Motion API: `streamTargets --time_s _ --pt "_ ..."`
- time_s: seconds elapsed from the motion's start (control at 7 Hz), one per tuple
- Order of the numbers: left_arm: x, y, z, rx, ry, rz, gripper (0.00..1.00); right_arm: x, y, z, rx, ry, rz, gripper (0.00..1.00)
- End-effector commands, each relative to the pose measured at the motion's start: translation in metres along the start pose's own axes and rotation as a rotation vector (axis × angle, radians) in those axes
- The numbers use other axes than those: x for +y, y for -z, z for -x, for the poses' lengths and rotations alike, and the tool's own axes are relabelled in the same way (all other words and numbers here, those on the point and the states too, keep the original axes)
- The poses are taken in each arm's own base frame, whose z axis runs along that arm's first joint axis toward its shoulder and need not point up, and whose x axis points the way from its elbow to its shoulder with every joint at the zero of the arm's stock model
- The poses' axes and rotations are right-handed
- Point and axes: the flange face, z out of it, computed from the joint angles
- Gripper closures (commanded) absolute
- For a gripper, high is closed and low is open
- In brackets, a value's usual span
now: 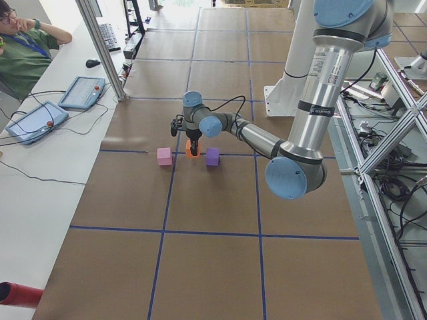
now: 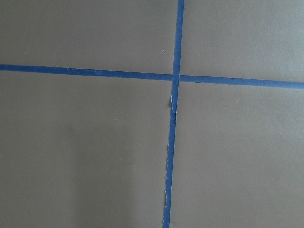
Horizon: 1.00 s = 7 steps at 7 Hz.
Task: Arrange blocks in a line
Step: 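Carry the orange cube toward the gap between the pink and purple cubes, then lower the orange cube between the pink and purple cubes and release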
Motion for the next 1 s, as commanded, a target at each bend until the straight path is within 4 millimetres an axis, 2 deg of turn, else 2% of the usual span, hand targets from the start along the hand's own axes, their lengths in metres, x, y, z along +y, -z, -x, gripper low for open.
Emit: streamTargets --time_s 0.0,0.14,0.29,0.43,0.57,0.71,0.86 --pt "-0.006 -0.016 0.01 0.0 -0.005 -0.002 0.68 0.0 0.0 0.0 0.0 -0.001 0.001 0.0" --pt "-0.007 -0.024 0.012 0.006 -0.011 -0.004 0.53 0.0 0.0 0.0 0.0 0.0 0.0 0.0" --pt "-0.008 -0.023 0.011 0.013 -0.006 -0.01 0.01 0.0 0.0 0.0 -0.002 0.0 0.0 0.0" --pt "-0.007 -0.023 0.012 0.014 -0.003 -0.009 0.0 0.0 0.0 0.0 0.0 0.0 0.0 0.0" --pt "-0.013 -0.009 0.016 0.036 0.009 -0.008 0.0 0.0 0.0 0.0 0.0 -0.001 0.001 0.0" --pt "-0.028 0.02 0.037 0.067 0.035 -0.015 0.0 0.0 0.0 0.0 0.0 -0.001 0.001 0.0" --pt "-0.054 0.061 0.081 0.054 -0.019 -0.08 0.0 0.0 0.0 0.0 0.0 -0.001 0.001 0.0"
